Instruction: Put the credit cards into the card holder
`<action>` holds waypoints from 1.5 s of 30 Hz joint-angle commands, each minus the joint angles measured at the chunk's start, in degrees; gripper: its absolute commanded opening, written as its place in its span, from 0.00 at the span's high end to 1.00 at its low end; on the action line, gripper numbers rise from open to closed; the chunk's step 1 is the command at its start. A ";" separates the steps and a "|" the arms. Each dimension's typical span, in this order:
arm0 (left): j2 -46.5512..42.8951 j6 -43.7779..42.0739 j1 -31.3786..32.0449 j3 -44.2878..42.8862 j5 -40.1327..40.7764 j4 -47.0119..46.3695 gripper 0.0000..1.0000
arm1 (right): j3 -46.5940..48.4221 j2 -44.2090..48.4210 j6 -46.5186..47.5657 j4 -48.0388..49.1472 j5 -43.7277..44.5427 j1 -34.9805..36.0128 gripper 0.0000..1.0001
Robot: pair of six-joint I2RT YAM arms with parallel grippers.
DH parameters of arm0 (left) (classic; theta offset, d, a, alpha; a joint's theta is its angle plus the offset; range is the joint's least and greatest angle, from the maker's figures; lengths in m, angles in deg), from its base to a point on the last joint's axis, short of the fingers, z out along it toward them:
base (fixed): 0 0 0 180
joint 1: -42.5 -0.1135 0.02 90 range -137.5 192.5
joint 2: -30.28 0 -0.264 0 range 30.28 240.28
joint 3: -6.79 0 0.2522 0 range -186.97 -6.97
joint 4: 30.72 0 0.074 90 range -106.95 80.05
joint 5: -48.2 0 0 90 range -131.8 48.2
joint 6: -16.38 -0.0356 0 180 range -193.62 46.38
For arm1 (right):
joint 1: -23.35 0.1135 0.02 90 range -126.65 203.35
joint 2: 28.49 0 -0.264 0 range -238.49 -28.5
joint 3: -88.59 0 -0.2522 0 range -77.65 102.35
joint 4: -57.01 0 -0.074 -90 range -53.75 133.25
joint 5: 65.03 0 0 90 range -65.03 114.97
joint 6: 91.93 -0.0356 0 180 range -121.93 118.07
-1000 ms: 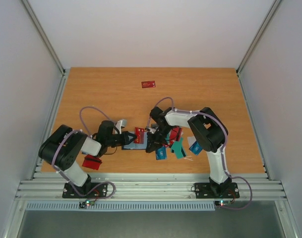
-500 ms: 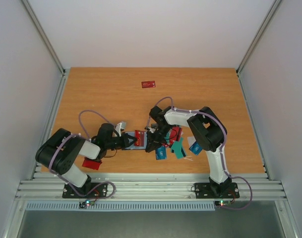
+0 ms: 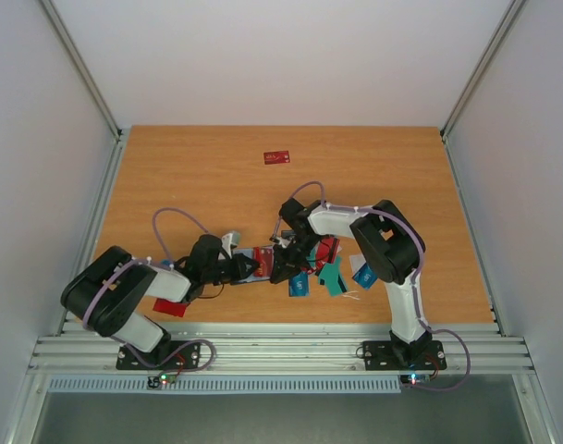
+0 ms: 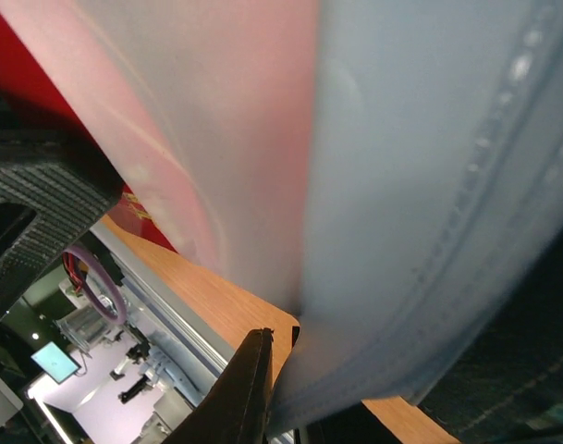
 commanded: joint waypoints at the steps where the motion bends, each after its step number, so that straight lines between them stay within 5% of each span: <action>1: -4.14 -0.54 1.74 -0.75 5.07 15.63 0.88 | -2.08 -1.65 -3.31 1.81 3.70 -0.72 0.91; 16: -10.89 -10.67 1.89 -13.02 9.14 46.59 0.59 | -3.78 11.00 1.85 -2.90 -5.40 -0.99 0.82; 28: -8.01 -19.34 1.86 -24.81 12.86 63.86 0.33 | -0.90 7.85 -3.19 0.47 2.57 -1.94 0.78; 45: 0.99 -28.57 0.79 -32.43 9.90 68.33 0.37 | -3.86 2.10 -11.22 9.95 1.26 -1.89 0.77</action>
